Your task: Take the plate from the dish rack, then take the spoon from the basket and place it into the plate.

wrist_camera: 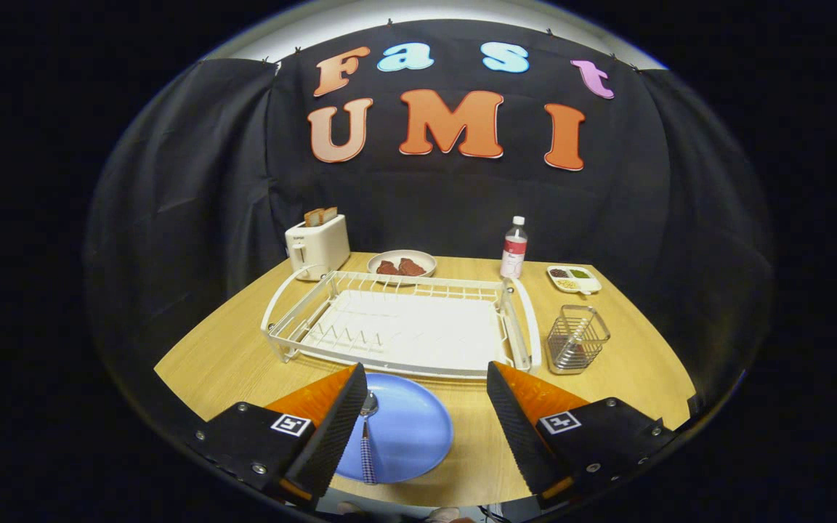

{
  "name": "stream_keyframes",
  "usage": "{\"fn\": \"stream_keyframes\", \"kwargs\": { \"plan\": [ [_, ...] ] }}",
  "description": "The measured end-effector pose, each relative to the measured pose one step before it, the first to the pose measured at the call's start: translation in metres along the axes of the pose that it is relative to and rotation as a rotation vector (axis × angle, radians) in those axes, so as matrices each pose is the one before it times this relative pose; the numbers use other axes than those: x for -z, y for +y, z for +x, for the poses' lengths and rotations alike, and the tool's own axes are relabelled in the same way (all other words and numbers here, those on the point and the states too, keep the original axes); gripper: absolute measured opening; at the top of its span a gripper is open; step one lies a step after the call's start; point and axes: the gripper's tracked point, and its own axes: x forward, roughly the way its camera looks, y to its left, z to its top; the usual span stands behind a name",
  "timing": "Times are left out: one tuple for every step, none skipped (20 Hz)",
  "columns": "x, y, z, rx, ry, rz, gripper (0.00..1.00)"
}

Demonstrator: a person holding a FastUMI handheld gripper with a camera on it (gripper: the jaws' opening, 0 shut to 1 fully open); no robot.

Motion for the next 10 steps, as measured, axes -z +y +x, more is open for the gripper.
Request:
{"fn": "stream_keyframes", "kwargs": {
  "plan": [
    [-0.00990, -0.01332, -0.00104, 0.02004, -0.01637, 0.01025, 0.98],
    [-0.00795, -0.01348, -0.00236, 0.01813, -0.01174, 0.01205, 0.98],
    [-0.00811, -0.01303, -0.00126, 0.01148, -0.01295, 0.01112, 0.98],
    [-0.00621, -0.01218, 0.00060, 0.01071, -0.00686, 0.00710, 0.98],
    [-0.00576, -0.01240, 0.00104, 0.00927, -0.00288, 0.00041, 0.98],
    [-0.00622, -0.01276, 0.00115, 0.01119, -0.00429, -0.00475, 0.98],
    [-0.00754, -0.01261, 0.00149, 0.01196, -0.01094, -0.00688, 0.98],
    [-0.00895, -0.01055, 0.00188, 0.01247, -0.01609, -0.00466, 0.98],
    [-0.01089, -0.01028, 0.00043, 0.00750, -0.02001, -0.00237, 0.98],
    [-0.00925, -0.00895, 0.00016, 0.00792, -0.01832, -0.00176, 0.98]
  ]
}}
